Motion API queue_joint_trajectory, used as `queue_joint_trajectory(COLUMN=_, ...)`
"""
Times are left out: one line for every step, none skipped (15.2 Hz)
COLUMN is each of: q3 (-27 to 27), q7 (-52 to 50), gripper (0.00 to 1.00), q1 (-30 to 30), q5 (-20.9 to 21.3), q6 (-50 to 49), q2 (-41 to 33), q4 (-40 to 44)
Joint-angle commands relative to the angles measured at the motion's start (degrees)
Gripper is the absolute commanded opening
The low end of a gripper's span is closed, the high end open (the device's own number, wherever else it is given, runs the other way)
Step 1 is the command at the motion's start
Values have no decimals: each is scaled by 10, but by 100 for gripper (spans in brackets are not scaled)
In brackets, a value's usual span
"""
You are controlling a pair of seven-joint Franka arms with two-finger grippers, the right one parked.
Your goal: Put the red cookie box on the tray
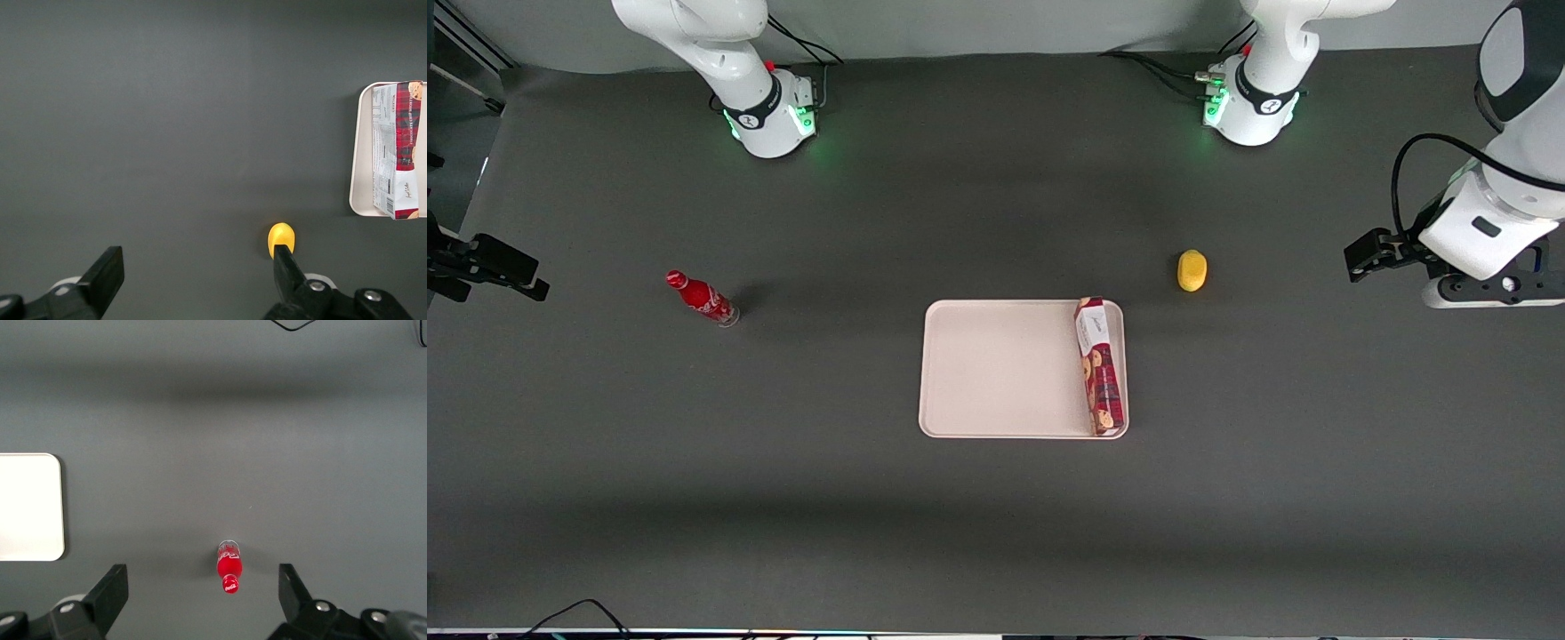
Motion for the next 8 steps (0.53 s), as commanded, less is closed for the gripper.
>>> queue_joint_trajectory(q3=5, q7=12, gripper=100, q1=-6, q5=-12, q6=7, q2=-12, q4=-13)
queue_joint_trajectory(q3=5, q7=12, gripper=100, q1=-6, q5=-12, q6=5, q2=-11, q4=-8)
queue_joint_trajectory(q3=5, q7=12, gripper=100, q1=-6, q5=-12, q6=-2, q2=-9, q4=2)
queue_joint_trajectory(q3=2, q7=3, gripper=100, q1=-7, q5=-11, q6=-10, q2=-12, q4=7)
queue_joint_trajectory(q3=-1, q7=0, gripper=100, q1=-8, q5=-12, q6=-28, q2=-16, q4=10)
queue_joint_trajectory(q3=-1, q7=-1, gripper=100, q1=-8, q5=-12, q6=-37, q2=-24, q4=12)
queue_joint_trajectory(q3=-1, q7=-1, gripper=100, q1=-8, q5=-12, q6=-42, q2=-27, q4=14)
queue_joint_trajectory(q3=-1, q7=-1, gripper=100, q1=-8, q5=-12, q6=-45, q2=-35, q4=14)
